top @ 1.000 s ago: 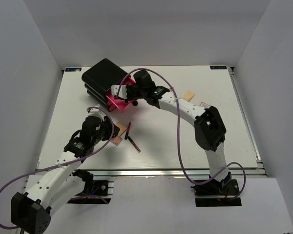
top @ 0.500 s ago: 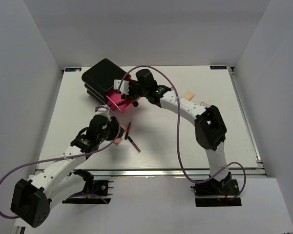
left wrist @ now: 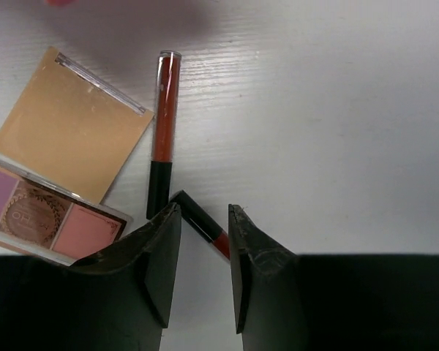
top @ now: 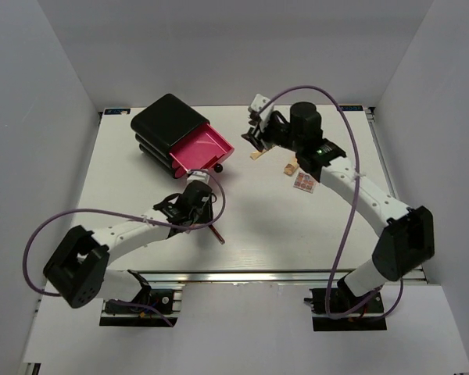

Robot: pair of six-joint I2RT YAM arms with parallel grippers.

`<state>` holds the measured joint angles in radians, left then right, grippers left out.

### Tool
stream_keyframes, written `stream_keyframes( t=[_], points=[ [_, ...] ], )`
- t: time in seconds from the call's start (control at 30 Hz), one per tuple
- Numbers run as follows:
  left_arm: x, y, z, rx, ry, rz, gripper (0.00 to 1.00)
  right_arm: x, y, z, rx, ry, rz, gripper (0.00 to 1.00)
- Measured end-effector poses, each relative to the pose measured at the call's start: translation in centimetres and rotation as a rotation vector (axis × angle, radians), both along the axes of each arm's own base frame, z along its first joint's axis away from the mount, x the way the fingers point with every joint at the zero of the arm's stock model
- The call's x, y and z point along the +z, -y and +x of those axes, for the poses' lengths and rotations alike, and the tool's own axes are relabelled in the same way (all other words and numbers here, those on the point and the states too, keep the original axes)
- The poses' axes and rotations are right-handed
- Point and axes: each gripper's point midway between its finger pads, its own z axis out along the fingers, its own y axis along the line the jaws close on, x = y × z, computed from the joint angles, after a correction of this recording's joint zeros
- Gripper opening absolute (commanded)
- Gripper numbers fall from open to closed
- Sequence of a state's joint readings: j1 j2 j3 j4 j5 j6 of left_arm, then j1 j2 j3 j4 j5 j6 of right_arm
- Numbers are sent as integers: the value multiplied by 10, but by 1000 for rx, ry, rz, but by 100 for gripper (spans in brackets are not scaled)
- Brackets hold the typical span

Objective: Organize the makeup

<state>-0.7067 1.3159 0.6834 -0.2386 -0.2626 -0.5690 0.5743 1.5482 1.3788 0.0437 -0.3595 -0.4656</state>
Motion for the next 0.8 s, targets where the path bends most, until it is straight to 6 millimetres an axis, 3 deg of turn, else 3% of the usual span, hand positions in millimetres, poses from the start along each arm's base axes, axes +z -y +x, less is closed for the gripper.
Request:
stream_keyframes(
  t=[0.1, 0.27, 0.37, 0.6, 0.8],
  points=[
    [-11, 0, 8, 22, -15, 61, 45, -24, 21, -15, -20, -74, 2, 51],
    [-21, -4, 21, 52, -24, 146, 48, -76, 40, -42, -22, -199, -30, 51],
    [-26, -6, 26, 53, -24, 184, 48, -94, 50, -51, -34, -257, -40, 51],
    [-45, -8, 29, 35, -51, 248, 39, -91, 71, -43, -87, -284, -6, 51],
    [-46, -7, 33, 39, -37, 253, 27, -89, 74, -43, -87, -300, 12, 51]
  ],
)
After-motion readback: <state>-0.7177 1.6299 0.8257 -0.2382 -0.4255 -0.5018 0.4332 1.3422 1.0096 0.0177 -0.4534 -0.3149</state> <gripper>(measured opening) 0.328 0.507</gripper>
